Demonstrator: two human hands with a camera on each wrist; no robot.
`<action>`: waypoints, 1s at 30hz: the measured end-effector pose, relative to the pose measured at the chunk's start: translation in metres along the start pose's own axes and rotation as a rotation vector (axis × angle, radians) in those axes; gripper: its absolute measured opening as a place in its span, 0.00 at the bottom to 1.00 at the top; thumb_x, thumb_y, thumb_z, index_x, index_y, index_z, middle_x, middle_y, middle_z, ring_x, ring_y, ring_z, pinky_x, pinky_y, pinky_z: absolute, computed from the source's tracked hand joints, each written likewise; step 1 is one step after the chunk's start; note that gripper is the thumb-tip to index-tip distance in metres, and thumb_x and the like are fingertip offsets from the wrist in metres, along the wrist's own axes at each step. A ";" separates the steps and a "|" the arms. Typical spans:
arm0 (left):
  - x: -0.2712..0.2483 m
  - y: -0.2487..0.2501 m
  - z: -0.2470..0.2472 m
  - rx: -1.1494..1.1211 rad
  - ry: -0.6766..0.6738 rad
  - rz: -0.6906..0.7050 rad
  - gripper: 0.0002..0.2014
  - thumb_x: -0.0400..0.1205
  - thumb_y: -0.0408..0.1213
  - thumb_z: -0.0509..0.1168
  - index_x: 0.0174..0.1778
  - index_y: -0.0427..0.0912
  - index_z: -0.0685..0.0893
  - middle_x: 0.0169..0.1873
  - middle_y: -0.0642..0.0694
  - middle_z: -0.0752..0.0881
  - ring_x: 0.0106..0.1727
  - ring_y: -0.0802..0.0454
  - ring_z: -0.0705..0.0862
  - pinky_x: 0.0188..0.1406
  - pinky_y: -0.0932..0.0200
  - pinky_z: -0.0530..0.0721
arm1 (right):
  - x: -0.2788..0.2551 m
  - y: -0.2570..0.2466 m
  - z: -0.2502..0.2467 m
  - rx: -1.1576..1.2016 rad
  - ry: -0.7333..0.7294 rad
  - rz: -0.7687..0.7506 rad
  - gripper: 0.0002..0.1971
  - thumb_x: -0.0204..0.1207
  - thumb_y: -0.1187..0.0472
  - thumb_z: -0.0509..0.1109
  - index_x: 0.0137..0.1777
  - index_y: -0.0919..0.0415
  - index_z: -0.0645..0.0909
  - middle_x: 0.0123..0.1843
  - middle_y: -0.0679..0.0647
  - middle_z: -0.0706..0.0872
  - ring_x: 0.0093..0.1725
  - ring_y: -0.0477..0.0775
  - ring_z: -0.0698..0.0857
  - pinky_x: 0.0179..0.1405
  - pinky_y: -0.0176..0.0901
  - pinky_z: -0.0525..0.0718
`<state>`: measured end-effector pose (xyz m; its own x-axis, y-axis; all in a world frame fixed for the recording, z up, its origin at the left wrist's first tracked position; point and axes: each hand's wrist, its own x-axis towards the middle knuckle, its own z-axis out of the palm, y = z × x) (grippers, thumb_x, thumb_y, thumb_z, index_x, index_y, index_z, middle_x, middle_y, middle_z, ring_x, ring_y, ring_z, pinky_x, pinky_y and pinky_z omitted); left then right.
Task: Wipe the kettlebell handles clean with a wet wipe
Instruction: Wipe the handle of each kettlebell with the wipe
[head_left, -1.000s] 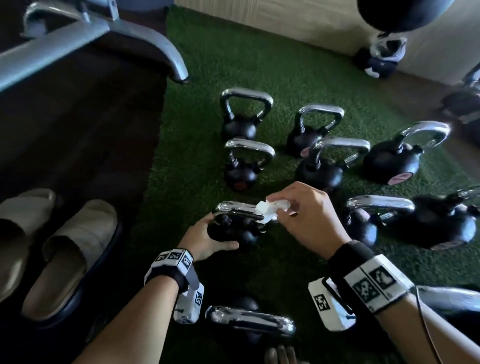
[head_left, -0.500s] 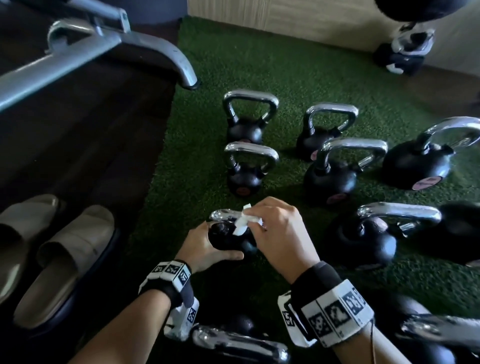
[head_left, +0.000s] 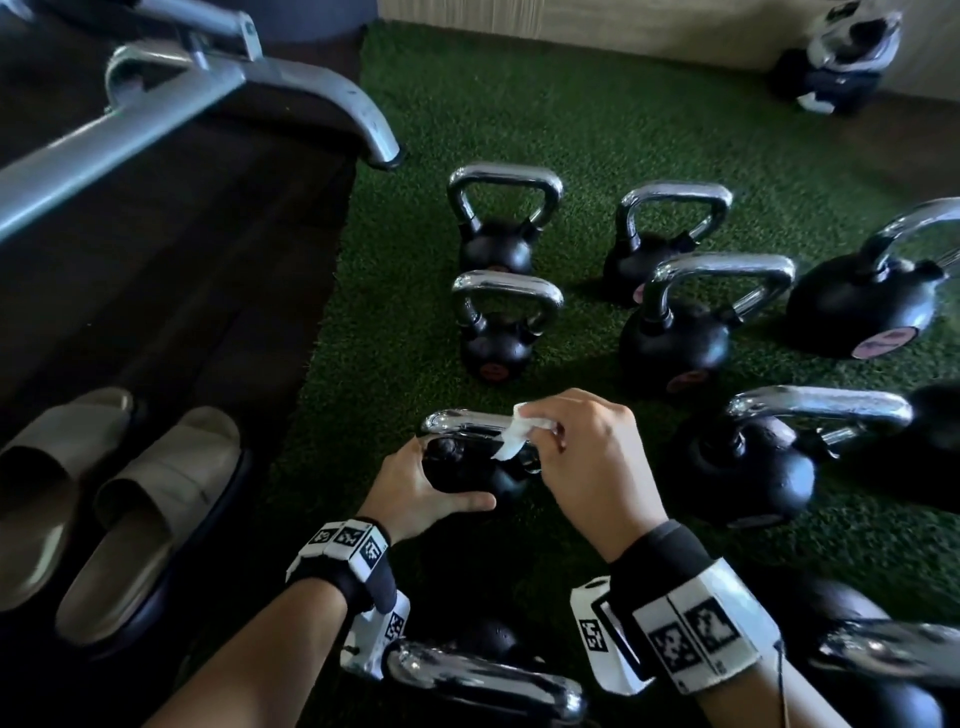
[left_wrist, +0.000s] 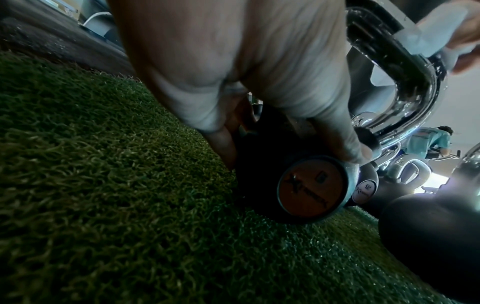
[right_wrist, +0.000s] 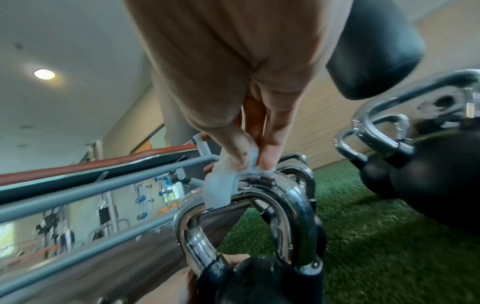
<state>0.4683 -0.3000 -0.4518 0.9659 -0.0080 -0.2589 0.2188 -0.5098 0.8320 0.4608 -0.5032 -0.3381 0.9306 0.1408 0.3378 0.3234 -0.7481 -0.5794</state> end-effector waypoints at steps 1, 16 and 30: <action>-0.001 0.001 0.000 0.005 0.000 0.002 0.41 0.55 0.59 0.89 0.63 0.57 0.83 0.56 0.63 0.87 0.57 0.78 0.80 0.54 0.80 0.71 | -0.003 0.006 -0.002 -0.007 0.021 0.028 0.13 0.69 0.76 0.75 0.46 0.59 0.93 0.45 0.49 0.93 0.41 0.48 0.89 0.46 0.29 0.85; -0.006 0.006 -0.001 -0.032 0.014 -0.014 0.34 0.57 0.54 0.90 0.55 0.65 0.80 0.55 0.65 0.86 0.59 0.70 0.82 0.65 0.61 0.80 | -0.016 0.063 0.010 0.176 -0.097 0.357 0.11 0.73 0.71 0.78 0.39 0.52 0.89 0.37 0.46 0.91 0.39 0.44 0.89 0.39 0.41 0.88; -0.013 0.010 -0.044 0.050 -0.049 -0.024 0.23 0.65 0.37 0.87 0.49 0.64 0.87 0.47 0.61 0.91 0.52 0.62 0.90 0.64 0.61 0.86 | -0.037 0.065 -0.007 0.463 -0.088 0.600 0.14 0.72 0.70 0.82 0.43 0.47 0.93 0.41 0.50 0.96 0.44 0.53 0.95 0.55 0.64 0.93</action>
<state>0.4635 -0.2670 -0.4186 0.9521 -0.0366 -0.3036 0.2338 -0.5530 0.7997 0.4462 -0.5617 -0.3838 0.9734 -0.1383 -0.1826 -0.2217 -0.3676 -0.9032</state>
